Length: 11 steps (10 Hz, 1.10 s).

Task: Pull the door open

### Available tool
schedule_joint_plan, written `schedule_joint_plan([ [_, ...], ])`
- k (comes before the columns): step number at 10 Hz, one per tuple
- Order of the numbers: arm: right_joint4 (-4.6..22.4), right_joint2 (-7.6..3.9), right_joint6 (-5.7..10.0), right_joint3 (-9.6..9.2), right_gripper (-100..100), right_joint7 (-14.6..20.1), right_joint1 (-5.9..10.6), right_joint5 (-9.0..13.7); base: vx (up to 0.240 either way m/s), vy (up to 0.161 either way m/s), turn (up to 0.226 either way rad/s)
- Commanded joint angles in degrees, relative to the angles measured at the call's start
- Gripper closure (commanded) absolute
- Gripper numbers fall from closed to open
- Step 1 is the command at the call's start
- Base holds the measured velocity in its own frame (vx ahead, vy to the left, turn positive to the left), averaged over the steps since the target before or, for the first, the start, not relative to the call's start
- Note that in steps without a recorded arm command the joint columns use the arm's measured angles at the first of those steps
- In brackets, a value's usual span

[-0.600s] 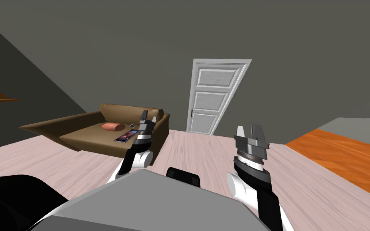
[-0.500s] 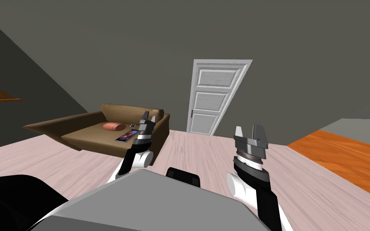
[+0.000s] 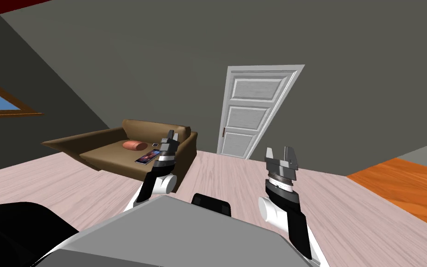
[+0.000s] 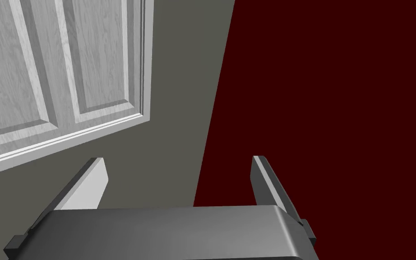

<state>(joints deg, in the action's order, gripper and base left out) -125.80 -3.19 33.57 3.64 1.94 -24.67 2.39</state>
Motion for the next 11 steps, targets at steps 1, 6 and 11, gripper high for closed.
schedule_joint_plan([
  [1,1.7,-0.27,0.15,0.00,-100,1.8,0.63,0.9,0.106,-0.004,0.093],
  [6,8.9,-1.00,1.51,0.03,-100,7.0,3.30,3.9,0.106,0.001,0.090],
  [11,16.2,-1.55,2.88,0.07,-100,12.3,5.98,7.0,0.092,-0.005,0.091],
])
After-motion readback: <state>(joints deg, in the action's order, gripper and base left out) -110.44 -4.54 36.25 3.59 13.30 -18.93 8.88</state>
